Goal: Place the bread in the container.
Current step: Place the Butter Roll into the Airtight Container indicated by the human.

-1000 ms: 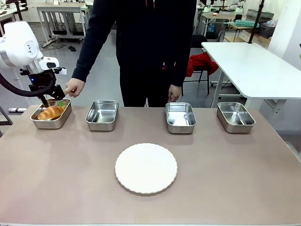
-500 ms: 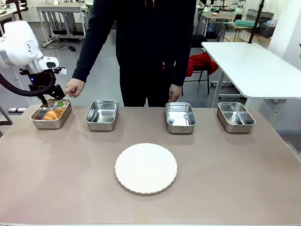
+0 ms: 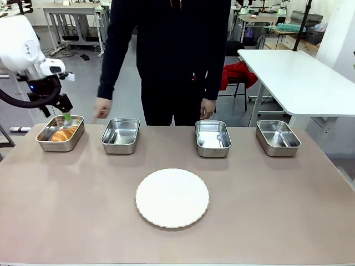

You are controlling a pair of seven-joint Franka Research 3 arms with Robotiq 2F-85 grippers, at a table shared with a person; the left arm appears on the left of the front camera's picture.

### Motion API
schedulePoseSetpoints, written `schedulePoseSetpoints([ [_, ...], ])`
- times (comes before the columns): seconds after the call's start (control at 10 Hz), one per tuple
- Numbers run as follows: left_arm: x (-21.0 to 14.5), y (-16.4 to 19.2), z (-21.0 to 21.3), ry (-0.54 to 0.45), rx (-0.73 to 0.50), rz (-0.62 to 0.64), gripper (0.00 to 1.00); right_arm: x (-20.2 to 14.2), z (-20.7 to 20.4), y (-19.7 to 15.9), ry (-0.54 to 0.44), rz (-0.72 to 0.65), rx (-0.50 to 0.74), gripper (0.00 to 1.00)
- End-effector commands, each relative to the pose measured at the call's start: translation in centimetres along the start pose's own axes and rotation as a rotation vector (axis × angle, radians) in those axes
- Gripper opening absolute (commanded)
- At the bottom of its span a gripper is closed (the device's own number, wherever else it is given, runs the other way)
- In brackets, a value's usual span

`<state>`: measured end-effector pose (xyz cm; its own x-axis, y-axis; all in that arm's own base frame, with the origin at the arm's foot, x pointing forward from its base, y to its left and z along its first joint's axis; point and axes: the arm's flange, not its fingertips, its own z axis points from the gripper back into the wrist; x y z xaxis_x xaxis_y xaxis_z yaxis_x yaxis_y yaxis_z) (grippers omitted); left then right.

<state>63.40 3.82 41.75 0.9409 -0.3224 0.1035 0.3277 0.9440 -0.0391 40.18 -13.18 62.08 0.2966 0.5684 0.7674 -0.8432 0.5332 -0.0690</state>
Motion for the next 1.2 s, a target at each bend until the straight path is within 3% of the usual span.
schedulePoseSetpoints([
  [0.0,-5.5,-2.5,3.8,-0.077,0.08,0.05,1.0,0.2,0.0,0.0,-0.009,0.007,0.0,1.0],
  [0.4,-16.1,-8.1,7.0,-0.239,0.06,0.184,1.0,0.2,0.0,0.0,-0.009,0.007,0.0,1.0],
  [0.6,-19.3,-10.6,6.8,-0.272,0.044,0.204,1.0,0.2,0.0,0.0,-0.009,0.007,0.0,1.0],
  [1.0,-21.9,-11.9,5.8,-0.211,0.073,0.242,1.0,0.2,0.0,0.0,-0.009,0.007,0.0,1.0],
  [1.1,-21.6,-12.3,6.2,-0.248,0.041,0.195,1.0,0.2,0.0,0.0,-0.009,0.007,0.0,1.0],
])
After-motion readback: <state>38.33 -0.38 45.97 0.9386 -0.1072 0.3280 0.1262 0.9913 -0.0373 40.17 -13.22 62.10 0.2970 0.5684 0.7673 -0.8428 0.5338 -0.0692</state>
